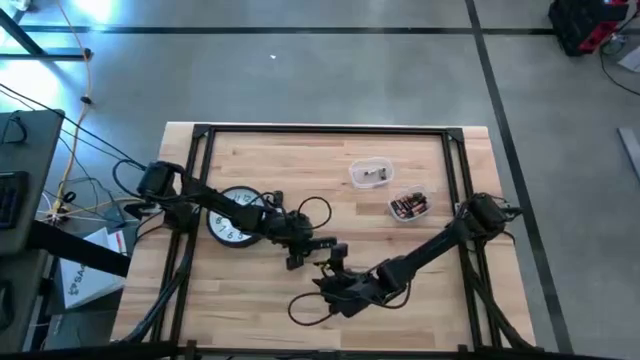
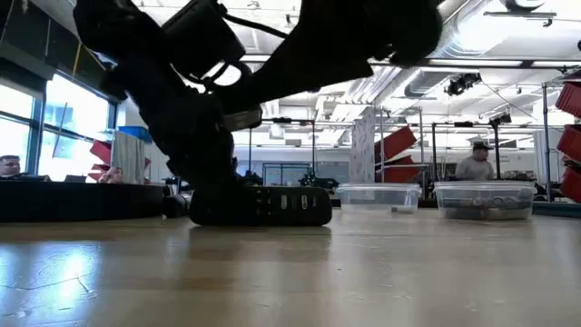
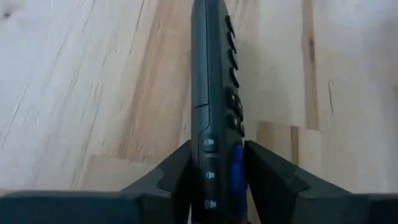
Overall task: Insert battery
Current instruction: Put the black remote control face up on the center of the table
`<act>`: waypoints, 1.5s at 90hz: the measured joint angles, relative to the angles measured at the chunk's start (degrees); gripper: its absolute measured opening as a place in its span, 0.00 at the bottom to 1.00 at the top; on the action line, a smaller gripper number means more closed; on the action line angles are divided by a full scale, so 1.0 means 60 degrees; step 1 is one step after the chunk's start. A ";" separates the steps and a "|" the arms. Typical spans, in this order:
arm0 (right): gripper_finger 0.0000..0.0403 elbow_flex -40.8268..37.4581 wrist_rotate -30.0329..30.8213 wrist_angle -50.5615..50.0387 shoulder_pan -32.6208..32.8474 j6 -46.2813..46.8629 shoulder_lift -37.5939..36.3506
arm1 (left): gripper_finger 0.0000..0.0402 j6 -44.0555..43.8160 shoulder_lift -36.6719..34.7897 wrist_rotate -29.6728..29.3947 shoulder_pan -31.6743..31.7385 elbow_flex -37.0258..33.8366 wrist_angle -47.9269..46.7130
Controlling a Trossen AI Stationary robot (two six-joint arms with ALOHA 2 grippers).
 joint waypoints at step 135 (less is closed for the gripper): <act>0.47 0.0004 -0.3967 0.1146 -0.1603 -0.0581 0.0556 | 0.43 -0.0580 -0.3323 -0.7142 -0.4230 -0.3634 0.5203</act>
